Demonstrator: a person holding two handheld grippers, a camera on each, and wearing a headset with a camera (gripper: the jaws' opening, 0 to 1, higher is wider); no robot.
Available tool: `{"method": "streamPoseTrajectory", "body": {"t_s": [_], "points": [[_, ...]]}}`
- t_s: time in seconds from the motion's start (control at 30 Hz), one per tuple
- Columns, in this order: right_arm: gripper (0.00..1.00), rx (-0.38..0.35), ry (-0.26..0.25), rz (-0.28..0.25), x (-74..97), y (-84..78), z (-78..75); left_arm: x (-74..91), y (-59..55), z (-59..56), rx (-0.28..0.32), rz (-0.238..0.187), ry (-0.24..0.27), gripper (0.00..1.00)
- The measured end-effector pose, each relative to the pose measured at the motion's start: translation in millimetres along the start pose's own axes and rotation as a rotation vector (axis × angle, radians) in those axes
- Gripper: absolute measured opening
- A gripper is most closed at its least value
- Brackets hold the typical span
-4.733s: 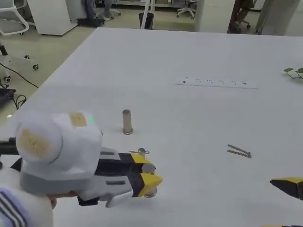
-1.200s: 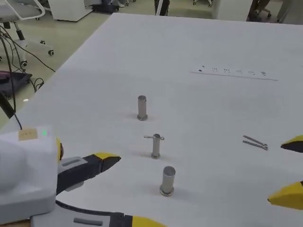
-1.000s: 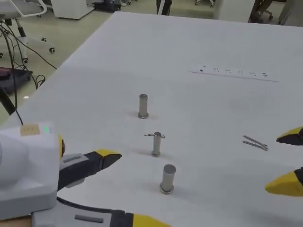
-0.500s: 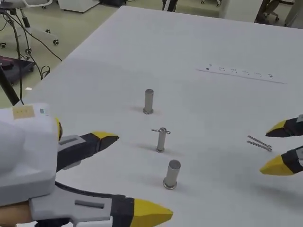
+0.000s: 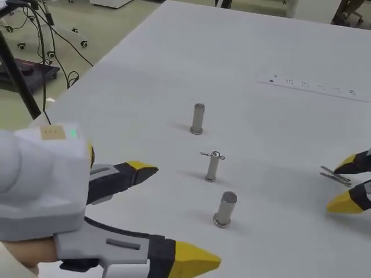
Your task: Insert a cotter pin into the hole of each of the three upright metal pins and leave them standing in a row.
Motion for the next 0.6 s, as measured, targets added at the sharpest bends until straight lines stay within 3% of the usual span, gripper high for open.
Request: {"method": "streamPoseTrajectory", "body": {"t_s": [0.33,0.43,0.6], "points": [[0.55,-0.039,0.013,0.027,0.7,-2.1,-2.3,-2.4,-6.7,0.7,0.017,0.016,-0.003,0.96],[0.45,-0.069,0.003,0.044,1.5,-3.2,-6.9,-2.1,-7.8,1.7,-0.003,0.029,0.012,0.95],[0.28,0.049,-0.073,0.086,1.3,-4.6,-16.7,-1.1,-4.0,4.0,-0.015,0.025,0.028,0.90]]}}
Point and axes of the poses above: the centre of the closed fingertips' face, and the gripper's own axes: x roughly backward along the fingers, z roughly to its left, y roughly out of its top, the point moved 5 cm from there along x, roughly backward along the fingers, and after that the axes turned 10 degrees about z, right-handed, at the moved point
